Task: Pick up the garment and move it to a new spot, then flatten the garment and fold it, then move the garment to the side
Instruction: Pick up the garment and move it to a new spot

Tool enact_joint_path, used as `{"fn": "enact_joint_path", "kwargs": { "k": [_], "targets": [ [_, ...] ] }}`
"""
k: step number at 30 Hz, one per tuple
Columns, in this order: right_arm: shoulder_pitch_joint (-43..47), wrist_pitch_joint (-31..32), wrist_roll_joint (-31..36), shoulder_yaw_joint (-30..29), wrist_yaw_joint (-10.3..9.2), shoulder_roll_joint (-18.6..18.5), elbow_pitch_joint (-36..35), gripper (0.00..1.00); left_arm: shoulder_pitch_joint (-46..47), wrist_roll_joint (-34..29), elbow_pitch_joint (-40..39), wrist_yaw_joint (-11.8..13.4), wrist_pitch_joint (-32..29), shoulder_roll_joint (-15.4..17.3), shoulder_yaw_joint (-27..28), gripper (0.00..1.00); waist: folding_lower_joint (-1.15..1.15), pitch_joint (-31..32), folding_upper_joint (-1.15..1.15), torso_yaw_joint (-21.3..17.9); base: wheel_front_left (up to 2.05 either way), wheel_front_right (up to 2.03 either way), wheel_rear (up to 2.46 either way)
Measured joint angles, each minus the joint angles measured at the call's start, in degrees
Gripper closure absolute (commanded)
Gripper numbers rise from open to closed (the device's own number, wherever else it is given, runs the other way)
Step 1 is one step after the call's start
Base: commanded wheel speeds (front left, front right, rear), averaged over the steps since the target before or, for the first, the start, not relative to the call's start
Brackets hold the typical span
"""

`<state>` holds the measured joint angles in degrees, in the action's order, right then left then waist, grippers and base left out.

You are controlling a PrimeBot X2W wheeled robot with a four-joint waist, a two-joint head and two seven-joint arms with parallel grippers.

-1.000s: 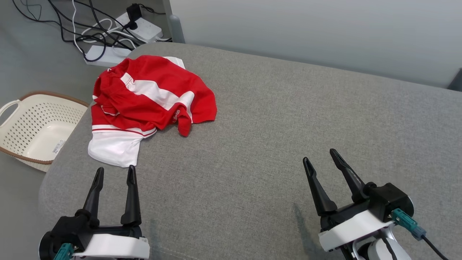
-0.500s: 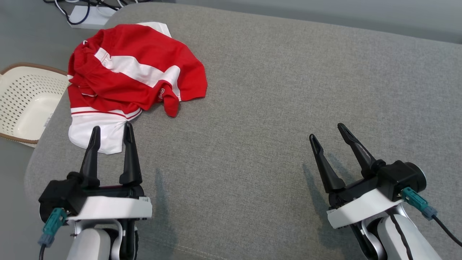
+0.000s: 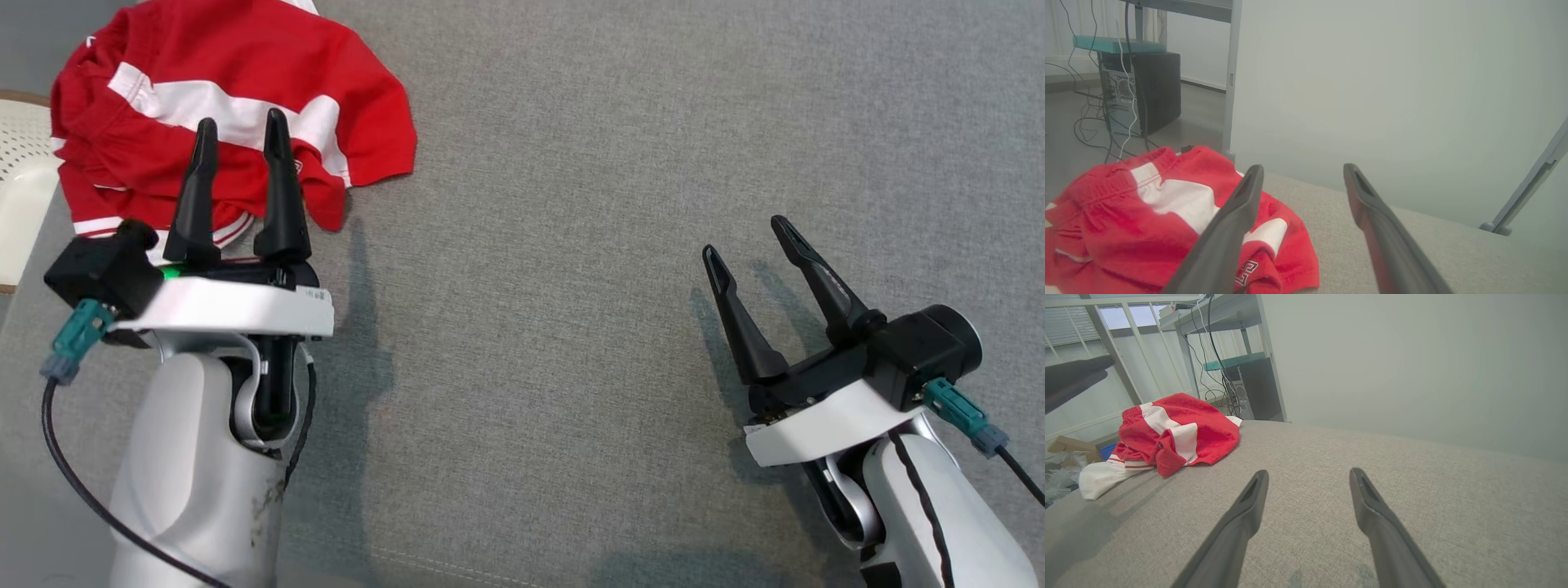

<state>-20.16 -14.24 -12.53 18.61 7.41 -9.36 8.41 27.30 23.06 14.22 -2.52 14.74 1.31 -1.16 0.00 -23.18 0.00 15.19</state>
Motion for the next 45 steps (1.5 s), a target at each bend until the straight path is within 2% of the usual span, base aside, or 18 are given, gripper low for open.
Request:
{"fn": "enact_joint_path", "kwargs": {
  "k": [7,14,18,26,32,38,39,40,41,45],
  "targets": [
    [-0.9,0.0,0.0,0.2,0.00,-0.4,-0.1,0.00,9.3,4.2,14.0,-2.3,0.0,-0.2,0.9,0.00,0.00,-3.0,0.00,-1.7,0.00,0.00,0.00],
    [-3.8,0.0,-0.1,2.3,0.00,-0.6,-0.1,0.00,15.5,-0.7,27.6,-2.4,0.0,-0.3,2.4,0.00,0.00,-4.4,0.00,-3.6,0.00,0.00,0.00],
    [-4.0,0.0,-0.7,2.6,0.00,-0.8,-0.2,0.00,17.7,-3.5,32.7,-1.3,0.0,0.0,3.6,0.00,0.00,-4.8,0.00,-4.6,0.00,0.00,0.00],
    [-4.0,0.0,-0.7,2.5,0.00,-1.1,-0.4,0.00,19.9,-6.7,40.7,3.6,0.0,1.2,5.8,0.00,0.00,-5.3,0.00,-5.4,0.00,0.00,0.00],
    [-4.0,0.0,-0.8,2.5,0.00,-1.1,-0.4,0.00,21.6,-6.9,45.0,4.9,0.0,1.5,7.0,0.00,0.00,-5.5,0.00,-5.2,0.00,0.00,0.00],
    [-4.5,0.0,-1.3,2.6,0.00,-1.1,-0.4,0.00,22.5,-6.9,47.4,4.7,0.0,1.7,7.6,0.00,0.00,-5.8,0.00,-5.2,0.00,0.00,0.00],
    [-4.6,0.0,-1.3,2.5,0.00,-1.1,-0.4,0.00,22.6,-6.9,47.3,4.4,0.0,1.7,7.8,0.53,0.00,-5.8,0.00,-5.2,0.00,0.00,0.00],
    [-4.8,0.0,-1.3,2.5,0.00,-1.1,-0.4,0.00,22.6,-6.9,47.3,4.0,0.0,1.7,7.9,0.80,0.00,-5.9,0.00,-5.2,0.00,0.00,0.00],
    [-5.0,0.0,-1.4,2.5,0.00,-1.1,-0.4,0.00,22.6,-6.9,47.0,3.5,0.0,1.7,7.9,1.00,0.00,-5.9,0.00,-5.3,0.00,0.00,0.00],
    [-5.1,0.0,-1.7,2.4,0.00,-1.1,-0.4,0.00,22.3,-6.9,45.6,2.5,0.0,1.7,9.1,1.00,0.00,-5.4,0.00,-5.6,0.00,0.00,0.00]
  ]
}}
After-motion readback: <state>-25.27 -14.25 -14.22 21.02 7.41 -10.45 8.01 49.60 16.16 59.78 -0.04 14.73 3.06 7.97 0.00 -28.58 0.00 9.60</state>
